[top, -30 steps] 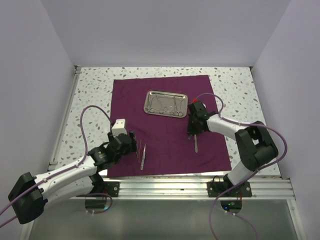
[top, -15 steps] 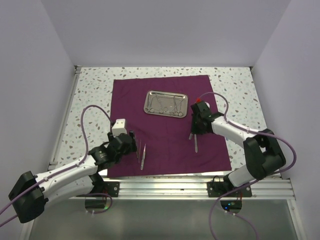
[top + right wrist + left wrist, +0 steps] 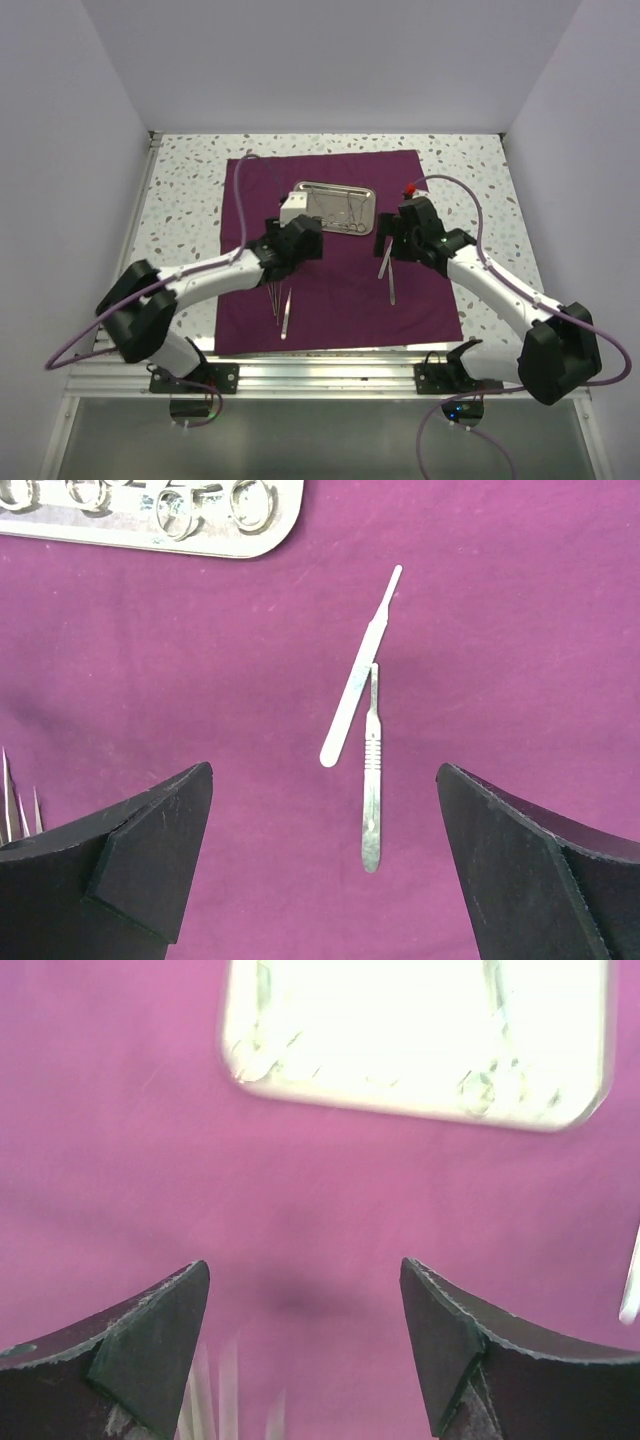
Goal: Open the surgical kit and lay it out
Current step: Pick up the medical item from the container.
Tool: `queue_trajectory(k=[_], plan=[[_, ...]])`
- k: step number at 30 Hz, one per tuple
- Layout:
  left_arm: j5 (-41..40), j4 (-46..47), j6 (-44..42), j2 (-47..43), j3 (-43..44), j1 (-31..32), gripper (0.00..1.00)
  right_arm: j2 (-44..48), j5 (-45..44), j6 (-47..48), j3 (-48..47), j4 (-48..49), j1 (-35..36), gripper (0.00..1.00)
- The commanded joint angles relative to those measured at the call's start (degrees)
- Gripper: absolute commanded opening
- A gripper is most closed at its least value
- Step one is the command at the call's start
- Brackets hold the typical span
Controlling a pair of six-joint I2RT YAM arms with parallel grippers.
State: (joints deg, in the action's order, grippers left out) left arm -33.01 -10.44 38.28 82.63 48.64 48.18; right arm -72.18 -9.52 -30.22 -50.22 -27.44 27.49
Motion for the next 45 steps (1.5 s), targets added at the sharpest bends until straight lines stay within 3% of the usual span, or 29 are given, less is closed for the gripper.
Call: queue_trajectory(k=[1,9,16,32,45], plan=[[-3.4,3.9,-5.0,12.5,15.1,-0.2,0.82,1.7,-1.0,1.6,-0.2,-0.2,0.1,0.98],[2.4,1.3,-6.7,33.5,37.3,-7.6,0.8,3.1,-0.9,2.7,1.8,1.0,0.1,0.98],[1.8,-0.4,-9.1,40.4,44.9,-11.2,0.79,4.2,0.6,2.7,2.9,2.0,0.2,0.98],[4.7,1.2,-11.7,44.6,45.8,-16.3,0.75,2.9,1.5,3.0,3.1,3.0,0.2,0.97],[6.6,2.3,-12.5,46.0,45.1,-16.6,0.68,1.3,1.4,3.1,2.9,3.5,0.1,0.95]])
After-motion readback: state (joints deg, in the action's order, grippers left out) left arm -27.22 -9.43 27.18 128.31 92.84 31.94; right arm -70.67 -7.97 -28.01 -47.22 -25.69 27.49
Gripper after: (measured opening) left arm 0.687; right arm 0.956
